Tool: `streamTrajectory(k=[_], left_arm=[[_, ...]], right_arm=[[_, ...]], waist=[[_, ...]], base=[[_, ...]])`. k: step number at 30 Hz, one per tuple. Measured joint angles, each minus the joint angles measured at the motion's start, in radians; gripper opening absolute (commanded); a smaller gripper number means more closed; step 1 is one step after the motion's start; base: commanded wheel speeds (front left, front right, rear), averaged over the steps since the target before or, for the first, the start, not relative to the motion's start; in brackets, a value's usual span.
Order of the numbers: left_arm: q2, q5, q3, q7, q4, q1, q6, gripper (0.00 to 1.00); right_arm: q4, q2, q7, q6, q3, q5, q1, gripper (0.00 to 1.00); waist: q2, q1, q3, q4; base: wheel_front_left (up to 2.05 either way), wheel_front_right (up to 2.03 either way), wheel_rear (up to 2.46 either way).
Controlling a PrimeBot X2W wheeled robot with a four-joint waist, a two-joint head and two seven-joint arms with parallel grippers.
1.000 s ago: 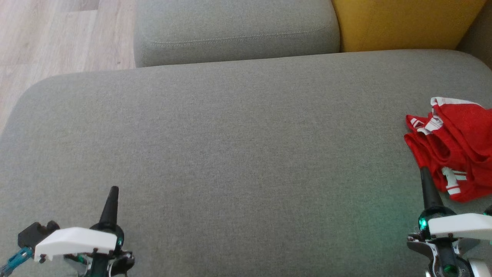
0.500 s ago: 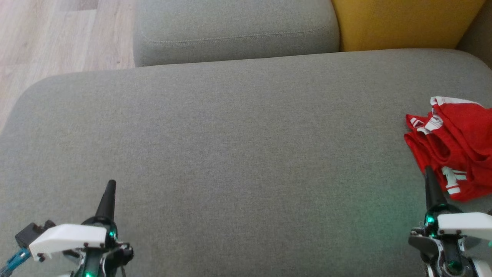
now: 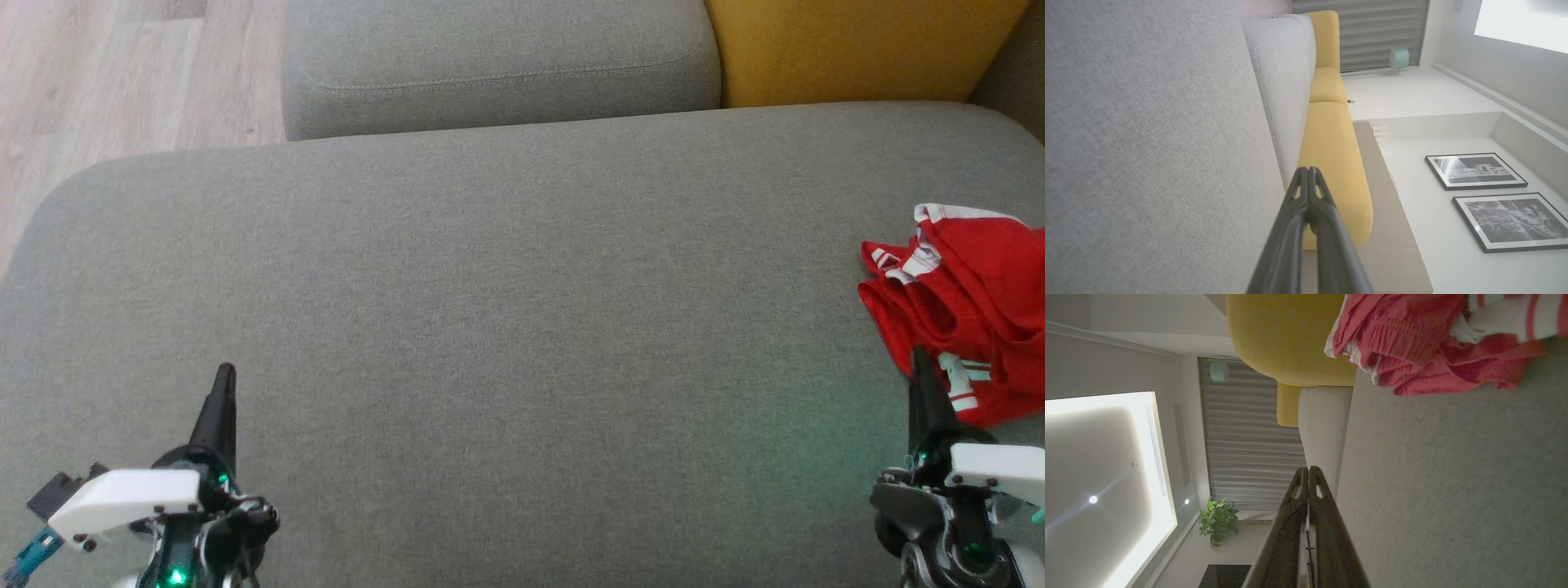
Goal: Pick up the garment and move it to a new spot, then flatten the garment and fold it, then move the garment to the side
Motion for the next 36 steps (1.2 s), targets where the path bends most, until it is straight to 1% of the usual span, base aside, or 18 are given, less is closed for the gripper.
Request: streamTrajectory(k=[3, 9, 36], left_arm=[[-0.006, -0.032, 0.015, 0.009, 0.003, -0.001, -0.001, 0.0], [-0.011, -0.094, 0.026, 0.019, 0.009, -0.016, -0.017, 0.0], [-0.014, -0.096, 0.036, 0.026, 0.011, -0.02, -0.017, 0.0]], right_arm=[[0.01, 0.002, 0.0, 0.0, -0.003, 0.034, -0.002, 0.0], [0.025, 0.004, 0.0, 0.0, -0.008, 0.099, -0.016, 0.0], [0.026, 0.008, 0.009, 0.0, -0.015, 0.102, -0.019, 0.0]], waist=[[0.0, 0.0, 0.0, 0.0], [0.0, 0.0, 0.001, -0.001], [0.0, 0.0, 0.001, -0.001]], base=[[0.0, 0.0, 0.0], [0.0, 0.0, 0.0], [0.0, 0.0, 0.0]])
